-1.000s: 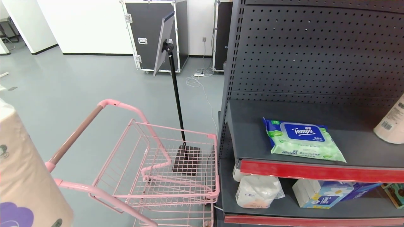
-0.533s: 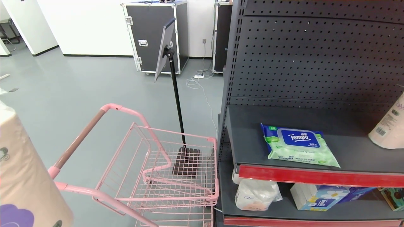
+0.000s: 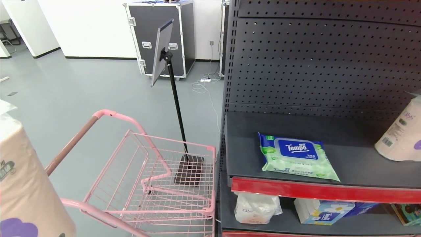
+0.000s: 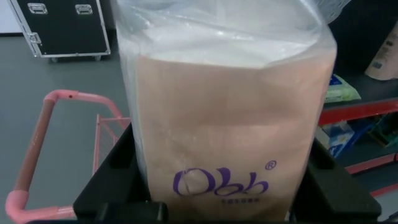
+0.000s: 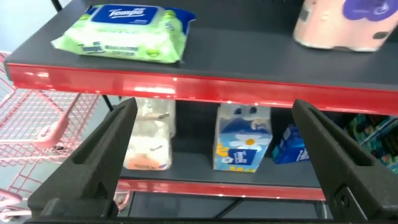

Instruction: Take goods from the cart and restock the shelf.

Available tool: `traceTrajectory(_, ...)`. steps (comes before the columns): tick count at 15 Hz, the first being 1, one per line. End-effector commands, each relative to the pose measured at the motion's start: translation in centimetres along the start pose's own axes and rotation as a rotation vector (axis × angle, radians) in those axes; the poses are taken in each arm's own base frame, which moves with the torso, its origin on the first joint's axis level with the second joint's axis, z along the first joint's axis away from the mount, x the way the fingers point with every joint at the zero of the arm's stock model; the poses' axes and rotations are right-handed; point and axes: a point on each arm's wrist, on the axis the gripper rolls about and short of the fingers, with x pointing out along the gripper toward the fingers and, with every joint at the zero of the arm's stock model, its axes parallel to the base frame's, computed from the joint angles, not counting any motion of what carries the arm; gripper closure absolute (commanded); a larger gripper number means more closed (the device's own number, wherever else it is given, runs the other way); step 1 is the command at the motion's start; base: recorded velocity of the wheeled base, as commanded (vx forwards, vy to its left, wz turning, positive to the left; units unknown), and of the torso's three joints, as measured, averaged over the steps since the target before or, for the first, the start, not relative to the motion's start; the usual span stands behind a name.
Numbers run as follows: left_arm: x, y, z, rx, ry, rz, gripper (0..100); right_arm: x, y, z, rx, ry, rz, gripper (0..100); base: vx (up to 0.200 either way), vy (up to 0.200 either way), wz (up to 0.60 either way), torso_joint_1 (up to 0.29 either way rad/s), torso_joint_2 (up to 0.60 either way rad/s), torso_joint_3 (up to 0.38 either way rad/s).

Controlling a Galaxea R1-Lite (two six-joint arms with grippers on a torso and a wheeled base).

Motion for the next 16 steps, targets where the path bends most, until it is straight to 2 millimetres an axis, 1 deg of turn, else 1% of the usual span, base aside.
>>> traceTrajectory(1,-0.05,0.00,-0.10,0.000,0.000,-0.001,100,0.01,0.00,0.00,-0.001,0.002,0.000,0,0.000,-0.200,0.00,0.002,0.00,0.002)
traceTrajectory(16,0.09,0.01,-0.07,0.016,0.004,-0.002,100,0.01,0.01,0.00,-0.001,0.002,0.007,0,0.000,-0.200,0.00,0.002,0.00,0.003)
